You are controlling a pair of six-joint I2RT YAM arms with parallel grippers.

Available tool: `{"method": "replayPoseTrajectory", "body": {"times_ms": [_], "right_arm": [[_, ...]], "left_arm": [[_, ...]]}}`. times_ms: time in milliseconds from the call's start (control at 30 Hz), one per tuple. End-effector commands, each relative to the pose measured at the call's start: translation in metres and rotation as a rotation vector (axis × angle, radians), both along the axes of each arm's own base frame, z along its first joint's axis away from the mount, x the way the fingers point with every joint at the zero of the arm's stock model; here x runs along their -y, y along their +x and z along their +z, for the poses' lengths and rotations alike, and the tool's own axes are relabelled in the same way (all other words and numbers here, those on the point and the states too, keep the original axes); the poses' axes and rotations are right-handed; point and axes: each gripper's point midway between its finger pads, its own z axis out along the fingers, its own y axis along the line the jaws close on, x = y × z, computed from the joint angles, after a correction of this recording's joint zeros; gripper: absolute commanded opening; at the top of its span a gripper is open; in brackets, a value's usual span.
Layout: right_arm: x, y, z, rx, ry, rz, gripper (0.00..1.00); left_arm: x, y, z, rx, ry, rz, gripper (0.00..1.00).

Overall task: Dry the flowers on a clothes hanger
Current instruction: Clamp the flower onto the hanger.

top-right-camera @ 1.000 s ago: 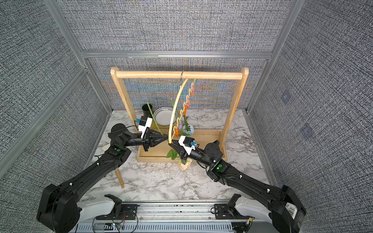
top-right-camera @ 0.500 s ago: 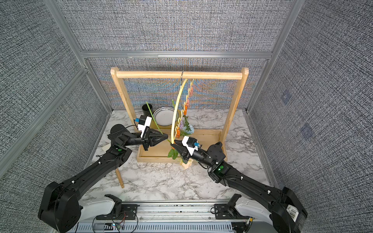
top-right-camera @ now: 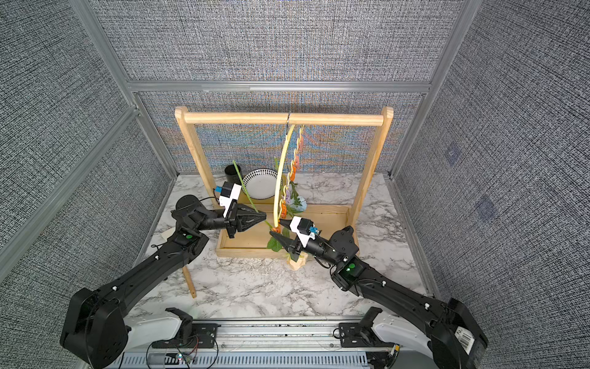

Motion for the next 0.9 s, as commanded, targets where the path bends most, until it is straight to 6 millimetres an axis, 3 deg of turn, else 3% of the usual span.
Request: {"method": "replayPoseTrajectory", "body": {"times_ms": [0, 100, 433, 500, 567, 600, 633, 667, 867], "right_arm": [[0.003, -0.001, 0.003, -0.001, 0.003, -0.003, 0.45], [0.007, 0.0, 0.001, -0.006, -0.001, -0.019, 0.47], [0.021, -0.003, -0.01, -0.028, -0.017, -0.049, 0.53], [0.024, -0.004, -0.014, -0.032, -0.019, -0.06, 0.55], [0.027, -0.005, -0.017, -0.036, -0.017, -0.069, 0.58], [0.029, -0.005, -0.018, -0.035, -0.015, -0.071, 0.72], [0.03, -0.006, -0.019, -0.036, -0.015, -0.072, 0.85], [0.03, -0.007, -0.019, -0.036, -0.014, -0.073, 0.9], [0.036, -0.009, -0.026, -0.044, -0.025, -0.08, 0.91]], "left_arm": [[0.0, 0.002, -0.006, 0.003, 0.039, 0.016, 0.24], [0.001, 0.003, -0.008, 0.0, 0.055, 0.018, 0.37], [0.0, 0.006, -0.012, -0.012, 0.085, 0.046, 0.59], [-0.002, 0.005, -0.014, -0.008, 0.1, 0.054, 0.76], [-0.004, 0.003, -0.014, -0.003, 0.11, 0.06, 0.78], [-0.005, 0.002, -0.015, 0.0, 0.116, 0.063, 0.99], [-0.006, 0.001, -0.015, 0.002, 0.122, 0.07, 0.99], [-0.007, 0.0, -0.016, 0.007, 0.127, 0.073, 0.99], [-0.015, -0.008, -0.018, 0.029, 0.155, 0.092, 0.99]]}}
